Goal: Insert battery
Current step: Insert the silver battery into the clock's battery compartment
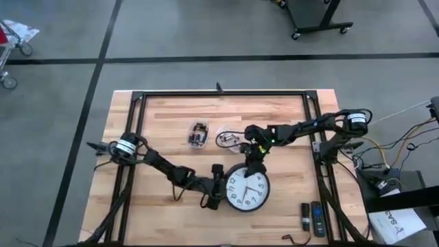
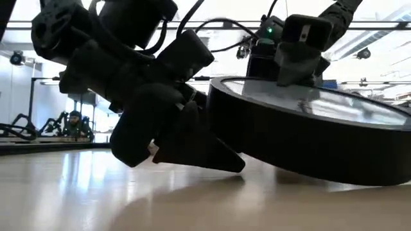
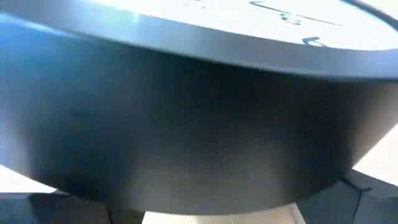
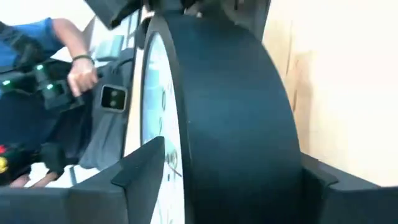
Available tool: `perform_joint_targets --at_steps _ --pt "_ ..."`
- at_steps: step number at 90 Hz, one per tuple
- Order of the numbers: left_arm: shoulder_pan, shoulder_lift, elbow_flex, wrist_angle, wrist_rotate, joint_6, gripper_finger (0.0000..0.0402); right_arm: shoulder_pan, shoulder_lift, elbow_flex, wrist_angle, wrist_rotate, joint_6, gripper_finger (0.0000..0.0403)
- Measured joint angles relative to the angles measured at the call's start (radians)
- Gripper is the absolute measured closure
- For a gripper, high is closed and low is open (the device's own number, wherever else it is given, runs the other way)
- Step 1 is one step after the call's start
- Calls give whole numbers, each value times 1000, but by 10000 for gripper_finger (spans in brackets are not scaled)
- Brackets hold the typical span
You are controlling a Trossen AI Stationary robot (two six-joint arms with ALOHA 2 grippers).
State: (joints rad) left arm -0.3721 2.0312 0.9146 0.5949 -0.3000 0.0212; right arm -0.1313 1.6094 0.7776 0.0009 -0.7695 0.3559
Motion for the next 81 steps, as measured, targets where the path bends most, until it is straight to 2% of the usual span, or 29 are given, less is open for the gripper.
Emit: perform_joint_targets --at_steps 38,81 --pt "-6 -1 0 -13 4 -8 92 0 -14 0 -3 45 28 62" --pt "-12 -1 0 -19 4 -15 92 0 -16 0 -3 107 26 57"
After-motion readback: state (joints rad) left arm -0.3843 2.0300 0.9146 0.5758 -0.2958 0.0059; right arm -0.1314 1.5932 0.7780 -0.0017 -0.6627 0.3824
